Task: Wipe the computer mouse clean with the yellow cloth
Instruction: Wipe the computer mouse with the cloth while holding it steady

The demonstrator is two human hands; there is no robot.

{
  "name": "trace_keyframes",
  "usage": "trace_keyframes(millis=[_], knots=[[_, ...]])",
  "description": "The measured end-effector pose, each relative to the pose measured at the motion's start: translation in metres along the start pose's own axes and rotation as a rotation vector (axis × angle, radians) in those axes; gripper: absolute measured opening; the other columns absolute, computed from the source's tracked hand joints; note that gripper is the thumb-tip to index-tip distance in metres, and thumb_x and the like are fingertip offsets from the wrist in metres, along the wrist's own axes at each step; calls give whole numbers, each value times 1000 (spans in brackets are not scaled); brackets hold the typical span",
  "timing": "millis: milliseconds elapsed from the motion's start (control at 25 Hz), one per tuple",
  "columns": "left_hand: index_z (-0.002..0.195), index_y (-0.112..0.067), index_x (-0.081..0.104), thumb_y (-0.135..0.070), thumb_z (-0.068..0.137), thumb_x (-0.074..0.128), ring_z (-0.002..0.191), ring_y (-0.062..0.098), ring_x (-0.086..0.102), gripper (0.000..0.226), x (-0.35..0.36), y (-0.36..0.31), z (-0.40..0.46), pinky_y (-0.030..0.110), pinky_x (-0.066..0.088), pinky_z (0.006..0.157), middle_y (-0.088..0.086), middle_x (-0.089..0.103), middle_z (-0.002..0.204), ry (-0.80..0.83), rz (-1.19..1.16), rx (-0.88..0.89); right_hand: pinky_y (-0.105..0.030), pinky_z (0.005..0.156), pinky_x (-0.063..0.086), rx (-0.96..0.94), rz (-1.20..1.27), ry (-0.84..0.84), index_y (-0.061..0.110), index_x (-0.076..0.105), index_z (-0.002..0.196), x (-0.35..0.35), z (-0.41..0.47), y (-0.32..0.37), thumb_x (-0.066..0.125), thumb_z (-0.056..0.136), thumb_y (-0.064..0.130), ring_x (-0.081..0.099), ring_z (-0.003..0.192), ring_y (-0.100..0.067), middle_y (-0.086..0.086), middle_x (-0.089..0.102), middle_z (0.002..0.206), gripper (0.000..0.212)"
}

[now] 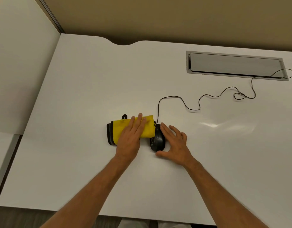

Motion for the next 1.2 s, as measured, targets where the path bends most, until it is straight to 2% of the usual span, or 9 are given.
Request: trace_keyframes(millis=[120, 400, 560, 680, 800, 960, 1000, 1120, 1200], knots=[[154, -23, 34, 19, 74, 59, 147, 33, 30, 94, 25, -3, -4, 56, 36, 109, 2, 31, 161, 39, 112, -13, -39, 110, 9, 4, 1, -16, 37, 8, 156, 0, -1, -1, 63, 70, 74, 8, 149, -15, 14, 12, 164, 109], [154, -23, 35, 19, 72, 56, 150, 32, 23, 95, 41, -4, -24, 57, 21, 115, 0, 29, 162, 62, 174, 89, -40, 111, 10, 10, 12, -28, 35, 12, 156, 1, 0, -1, 62, 69, 76, 9, 149, -13, 15, 13, 164, 108], [154, -22, 33, 23, 68, 55, 149, 34, 23, 99, 46, -8, -42, 59, 21, 115, 4, 29, 162, 39, 201, 185, -41, 110, 14, 9, 24, -55, 34, 18, 156, -1, 0, 0, 62, 69, 78, 13, 148, -12, 14, 18, 163, 107], [152, -20, 34, 20, 74, 55, 148, 35, 26, 90, 48, -9, -60, 61, 23, 113, 6, 32, 159, 15, 190, 260, -41, 109, 14, 10, 36, -60, 33, 21, 155, 1, 0, 1, 55, 70, 84, 16, 148, -14, 13, 21, 162, 105], [150, -23, 37, 9, 84, 48, 146, 34, 28, 74, 46, -9, -70, 62, 26, 112, 5, 34, 158, 76, 187, 317, -41, 110, 13, 18, 29, -54, 35, 18, 155, 2, 0, 0, 52, 69, 88, 14, 148, -14, 14, 18, 163, 106], [143, -25, 51, 1, 81, 36, 145, 31, 34, 69, 27, -1, -74, 56, 26, 112, 0, 42, 155, 182, 98, 462, -40, 110, 12, 24, 26, -50, 36, 16, 155, 1, 0, -1, 60, 68, 82, 12, 148, -12, 16, 14, 163, 108], [143, -24, 51, 0, 80, 36, 145, 30, 34, 69, 19, 4, -70, 55, 27, 112, 1, 43, 154, 170, 26, 435, -40, 111, 12, 28, 26, -52, 37, 15, 155, 1, 0, -1, 62, 68, 79, 12, 148, -12, 17, 13, 163, 108], [145, -13, 47, 8, 83, 38, 146, 31, 34, 67, -9, 25, -42, 52, 30, 115, 7, 43, 154, -31, -239, 150, -42, 112, 13, 37, 30, -58, 37, 15, 155, 1, 0, -2, 65, 67, 74, 12, 149, -13, 16, 14, 163, 108], [151, -13, 39, 14, 81, 44, 148, 32, 28, 75, -9, 22, -17, 50, 28, 117, 7, 35, 159, -88, -238, 17, -43, 112, 13, 37, 38, -54, 36, 16, 155, 0, 0, -2, 65, 68, 74, 11, 149, -13, 15, 15, 163, 107]])
Point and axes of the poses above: each hand's wrist, its own z-axis towards the middle knuckle, its own x-axis out of the palm, y = z × x, the point moved 9 cm from there along z, towards the middle knuckle
